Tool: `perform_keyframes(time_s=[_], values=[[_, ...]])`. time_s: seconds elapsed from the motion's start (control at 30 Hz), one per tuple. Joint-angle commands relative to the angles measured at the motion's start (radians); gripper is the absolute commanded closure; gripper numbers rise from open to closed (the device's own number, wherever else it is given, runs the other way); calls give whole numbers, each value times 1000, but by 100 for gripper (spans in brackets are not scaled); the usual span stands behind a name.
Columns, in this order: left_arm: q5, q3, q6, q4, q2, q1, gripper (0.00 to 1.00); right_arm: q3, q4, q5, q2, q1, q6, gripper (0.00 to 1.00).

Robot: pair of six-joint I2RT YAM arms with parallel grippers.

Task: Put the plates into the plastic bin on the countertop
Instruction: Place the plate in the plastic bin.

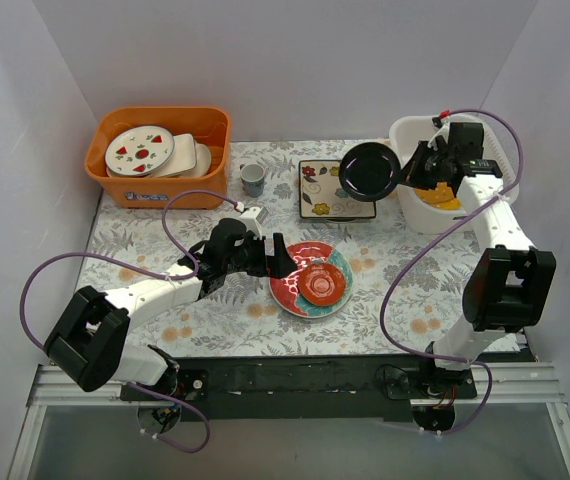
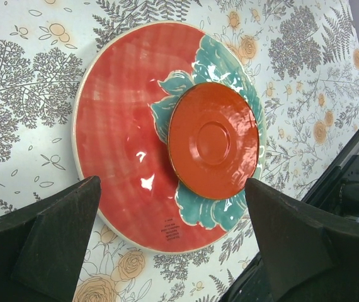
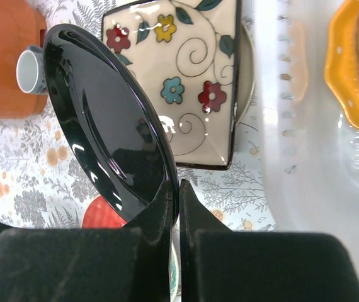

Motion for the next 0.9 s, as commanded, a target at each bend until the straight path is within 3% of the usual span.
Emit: perform_keyframes(time_s=[0.0, 0.87], values=[[-13, 19, 22, -6, -23, -5, 2, 52, 48, -8, -11, -38, 25, 99], [-16, 48, 43, -36, 7, -5, 2, 21, 160, 87, -83, -204, 119, 99]])
